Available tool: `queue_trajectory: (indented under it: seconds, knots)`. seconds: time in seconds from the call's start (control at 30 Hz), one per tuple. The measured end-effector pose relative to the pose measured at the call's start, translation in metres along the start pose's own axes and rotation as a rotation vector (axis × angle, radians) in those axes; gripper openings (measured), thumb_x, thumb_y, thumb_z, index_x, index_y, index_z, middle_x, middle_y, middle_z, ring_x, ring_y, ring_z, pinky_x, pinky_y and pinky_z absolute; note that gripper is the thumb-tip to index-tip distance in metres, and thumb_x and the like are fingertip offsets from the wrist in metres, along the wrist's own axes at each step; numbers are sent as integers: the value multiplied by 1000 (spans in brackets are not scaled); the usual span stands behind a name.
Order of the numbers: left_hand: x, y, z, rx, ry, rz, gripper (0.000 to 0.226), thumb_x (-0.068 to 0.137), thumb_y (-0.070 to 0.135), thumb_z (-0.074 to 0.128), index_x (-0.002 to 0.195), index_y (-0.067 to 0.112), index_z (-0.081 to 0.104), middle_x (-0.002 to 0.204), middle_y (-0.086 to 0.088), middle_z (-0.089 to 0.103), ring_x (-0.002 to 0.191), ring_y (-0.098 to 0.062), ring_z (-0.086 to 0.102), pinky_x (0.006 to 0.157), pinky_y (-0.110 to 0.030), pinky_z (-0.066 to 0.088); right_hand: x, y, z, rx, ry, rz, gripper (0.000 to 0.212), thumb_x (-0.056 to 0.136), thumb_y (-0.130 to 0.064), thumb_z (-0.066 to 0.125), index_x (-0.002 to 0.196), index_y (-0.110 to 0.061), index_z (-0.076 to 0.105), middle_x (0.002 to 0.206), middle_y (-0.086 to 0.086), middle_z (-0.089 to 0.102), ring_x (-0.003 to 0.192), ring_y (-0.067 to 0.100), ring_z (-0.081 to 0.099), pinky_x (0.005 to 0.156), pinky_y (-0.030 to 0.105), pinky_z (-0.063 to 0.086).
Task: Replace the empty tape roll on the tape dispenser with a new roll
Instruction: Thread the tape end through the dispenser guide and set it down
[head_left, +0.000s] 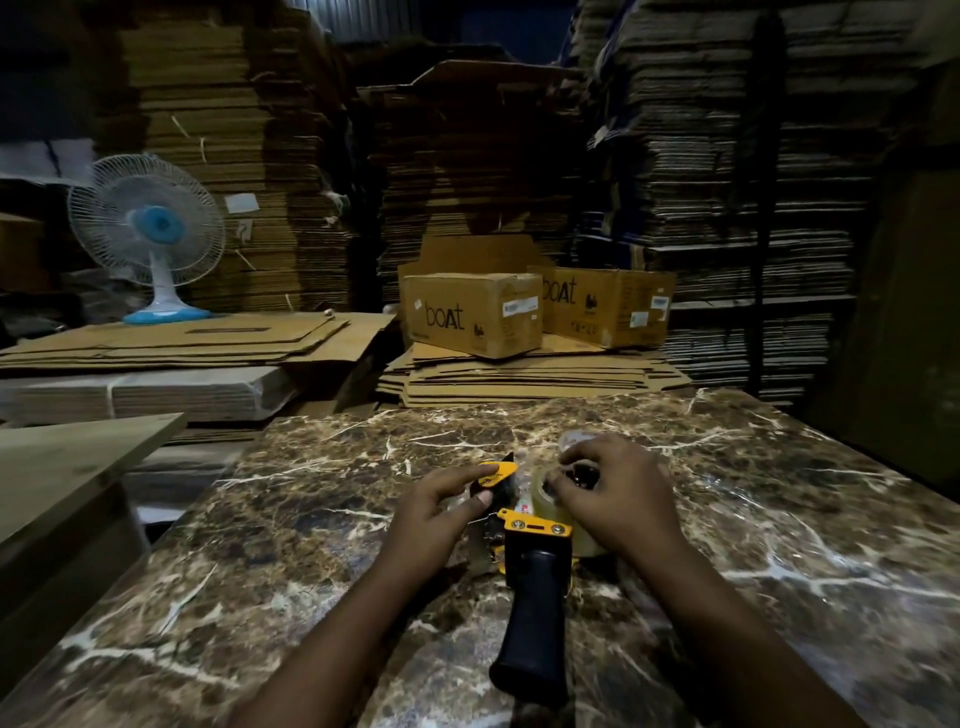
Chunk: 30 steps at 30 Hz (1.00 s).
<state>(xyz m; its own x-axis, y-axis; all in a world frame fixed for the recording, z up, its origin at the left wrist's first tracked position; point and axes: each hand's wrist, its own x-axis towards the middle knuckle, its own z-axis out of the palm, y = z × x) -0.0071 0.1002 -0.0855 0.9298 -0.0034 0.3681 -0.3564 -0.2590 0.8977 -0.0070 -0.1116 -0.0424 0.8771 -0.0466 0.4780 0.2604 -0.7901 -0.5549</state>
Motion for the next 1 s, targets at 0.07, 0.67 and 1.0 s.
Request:
queue_trajectory:
  seconds: [0.07,0.67,1.0]
  knots:
    - [3,0,-7,125,-78,45,35,90,18,69,111,45,73,122,16,58,121,-7,55,104,-42,47,-1,2,-1,-117,-119,-13,40,77,-58,68,108,-32,72,115,-8,64,113,21,57,96,41,41]
    - [24,9,-14,621,-338,297,57,94,31,63,143,52,42,148,23,41,139,1,34,114,-32,34,4,17,-3,109,-293,-33,98,52,-63,55,144,-28,47,140,-2,55,125,20,54,101,43,50]
    - [39,14,-4,679,-469,278,61,88,44,67,142,52,39,146,34,30,141,-2,27,119,-32,26,9,29,-3,179,-324,-57,82,54,-54,59,134,-42,48,131,-9,63,120,18,60,104,50,45]
